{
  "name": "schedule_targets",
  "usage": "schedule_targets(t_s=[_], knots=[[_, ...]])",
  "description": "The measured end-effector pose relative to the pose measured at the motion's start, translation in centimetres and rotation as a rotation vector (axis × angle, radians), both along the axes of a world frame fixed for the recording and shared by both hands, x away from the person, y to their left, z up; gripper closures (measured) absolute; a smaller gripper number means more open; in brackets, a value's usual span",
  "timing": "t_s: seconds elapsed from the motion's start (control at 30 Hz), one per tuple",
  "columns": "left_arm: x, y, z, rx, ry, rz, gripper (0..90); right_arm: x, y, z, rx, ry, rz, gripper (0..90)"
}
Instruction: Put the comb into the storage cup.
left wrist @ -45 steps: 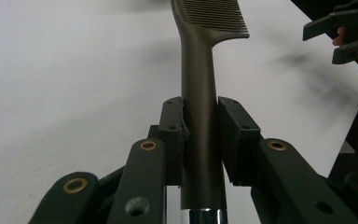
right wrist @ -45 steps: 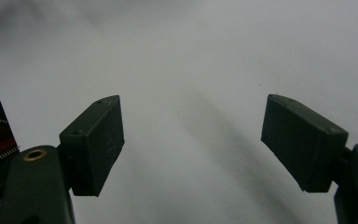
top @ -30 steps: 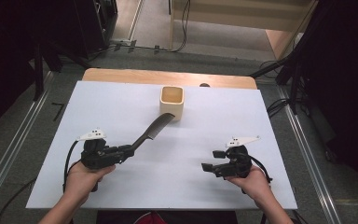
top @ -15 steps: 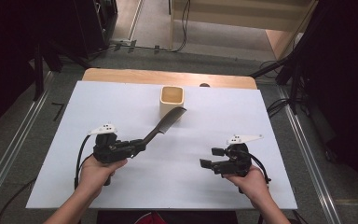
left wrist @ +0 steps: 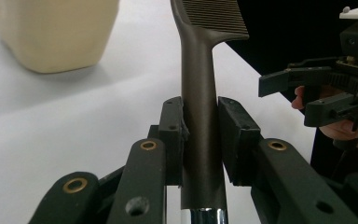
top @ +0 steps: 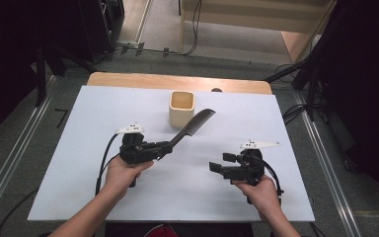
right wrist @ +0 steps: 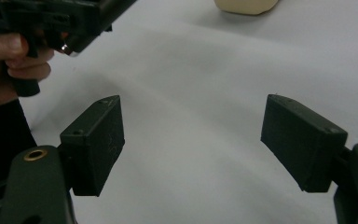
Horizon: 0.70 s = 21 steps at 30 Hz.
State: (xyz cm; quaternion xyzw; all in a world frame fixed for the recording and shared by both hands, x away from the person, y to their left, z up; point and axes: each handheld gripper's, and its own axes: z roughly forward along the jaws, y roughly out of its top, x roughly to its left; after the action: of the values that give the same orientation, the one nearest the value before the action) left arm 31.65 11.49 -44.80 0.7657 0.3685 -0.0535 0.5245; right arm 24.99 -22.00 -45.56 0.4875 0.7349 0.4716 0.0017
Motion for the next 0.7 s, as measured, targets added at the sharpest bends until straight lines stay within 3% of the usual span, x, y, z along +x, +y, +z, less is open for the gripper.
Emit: schedule_targets(t_s=[0.27, 0.7], knots=[[1.0, -2.4, -0.6, -0.018, 0.021, -0.029, 73.4, 0.2, 0.4, 0.4, 0.067, 0.004, -0.054, 19.9], [1.3, -5.0, -1.7, -0.036, 0.018, -0.016, 73.4, 1.0, 1.1, 0.6, 0.088, -0.018, -0.131, 19.9]])
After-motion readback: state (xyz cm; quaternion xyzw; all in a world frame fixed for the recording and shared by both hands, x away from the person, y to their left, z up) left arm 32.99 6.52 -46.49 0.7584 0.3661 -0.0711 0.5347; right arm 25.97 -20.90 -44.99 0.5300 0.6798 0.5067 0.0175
